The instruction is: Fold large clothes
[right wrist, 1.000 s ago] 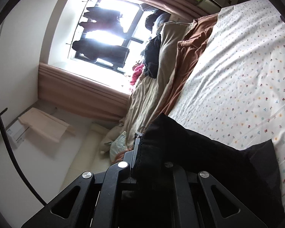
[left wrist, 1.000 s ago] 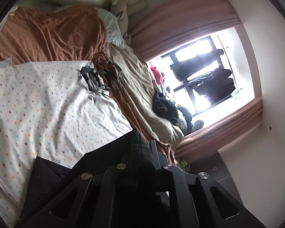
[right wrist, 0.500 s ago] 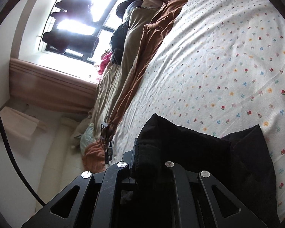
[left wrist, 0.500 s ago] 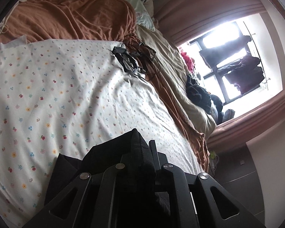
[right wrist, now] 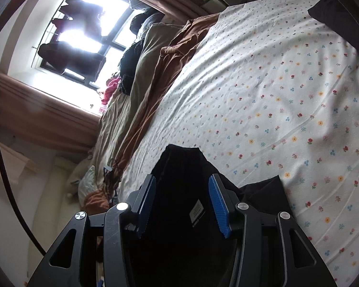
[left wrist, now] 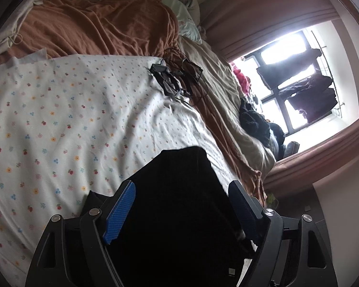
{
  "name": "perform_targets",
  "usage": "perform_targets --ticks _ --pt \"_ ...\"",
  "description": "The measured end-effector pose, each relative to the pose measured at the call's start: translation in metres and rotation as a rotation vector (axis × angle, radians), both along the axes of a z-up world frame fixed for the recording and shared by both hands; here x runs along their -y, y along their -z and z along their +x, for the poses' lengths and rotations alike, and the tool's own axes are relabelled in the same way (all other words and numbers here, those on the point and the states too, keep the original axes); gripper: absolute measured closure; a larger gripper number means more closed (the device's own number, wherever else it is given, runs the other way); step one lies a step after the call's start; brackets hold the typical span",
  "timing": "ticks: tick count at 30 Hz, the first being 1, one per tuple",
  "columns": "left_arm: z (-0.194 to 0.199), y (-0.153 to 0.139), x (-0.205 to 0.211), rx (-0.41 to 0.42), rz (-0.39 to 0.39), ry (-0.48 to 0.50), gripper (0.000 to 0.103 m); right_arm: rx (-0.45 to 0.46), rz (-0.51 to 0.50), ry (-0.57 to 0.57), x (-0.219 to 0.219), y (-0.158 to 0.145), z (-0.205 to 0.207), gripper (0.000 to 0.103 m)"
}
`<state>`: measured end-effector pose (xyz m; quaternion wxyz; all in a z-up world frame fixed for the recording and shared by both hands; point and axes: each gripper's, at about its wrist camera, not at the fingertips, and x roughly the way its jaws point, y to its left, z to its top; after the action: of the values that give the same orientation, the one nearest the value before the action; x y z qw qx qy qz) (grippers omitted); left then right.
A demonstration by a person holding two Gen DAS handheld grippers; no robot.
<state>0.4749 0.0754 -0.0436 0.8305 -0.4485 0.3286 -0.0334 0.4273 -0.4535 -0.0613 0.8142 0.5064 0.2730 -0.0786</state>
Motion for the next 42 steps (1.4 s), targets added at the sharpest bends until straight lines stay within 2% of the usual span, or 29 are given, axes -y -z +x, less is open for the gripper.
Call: perform_targets --ticks 4,9,14,20,23,27,29,30,31,32,34,38,42 --pt "-0.001 0.004 -0.009 -0.069 0.086 0.03 0.022 -0.054 -0.057 -0.069 -0.005 0.0 0.007 0.056" --pt "-0.006 0.007 -0.013 -0.11 0.201 0.091 0.024 -0.135 -0.136 -0.181 -0.018 0.005 0.015 0.056" --pt "-0.006 0.029 -0.008 -0.191 0.248 0.169 0.043 -0.208 -0.225 -0.271 -0.033 0.01 0.021 0.056" --pt "-0.01 0.045 0.007 -0.256 0.343 0.269 0.046 -0.308 -0.318 -0.342 -0.04 0.03 0.021 0.056" --pt "-0.013 0.054 0.013 -0.288 0.391 0.314 0.053 -0.354 -0.315 -0.346 -0.034 0.043 0.017 0.056" --pt "-0.018 0.069 0.019 -0.315 0.456 0.362 0.055 -0.415 -0.315 -0.353 -0.028 0.056 0.009 0.056" --pt "-0.02 0.08 0.018 -0.344 0.445 0.382 0.07 -0.405 -0.29 -0.368 -0.027 0.058 0.001 0.057" --pt "-0.022 0.083 0.017 -0.354 0.429 0.394 0.073 -0.4 -0.288 -0.372 -0.029 0.055 -0.004 0.065" --pt "-0.025 0.084 0.016 -0.35 0.414 0.398 0.076 -0.399 -0.292 -0.379 -0.03 0.054 -0.008 0.082" --pt "-0.028 0.083 0.015 -0.342 0.414 0.4 0.08 -0.398 -0.295 -0.385 -0.032 0.053 -0.012 0.089" --pt "-0.033 0.077 0.015 -0.327 0.432 0.401 0.09 -0.376 -0.277 -0.381 -0.032 0.049 -0.022 0.098" --pt "-0.043 0.068 0.012 -0.305 0.423 0.408 0.097 -0.311 -0.287 -0.371 -0.033 0.031 -0.042 0.1" --pt "-0.048 0.066 0.013 -0.305 0.435 0.431 0.098 -0.318 -0.293 -0.36 -0.035 0.033 -0.058 0.1"
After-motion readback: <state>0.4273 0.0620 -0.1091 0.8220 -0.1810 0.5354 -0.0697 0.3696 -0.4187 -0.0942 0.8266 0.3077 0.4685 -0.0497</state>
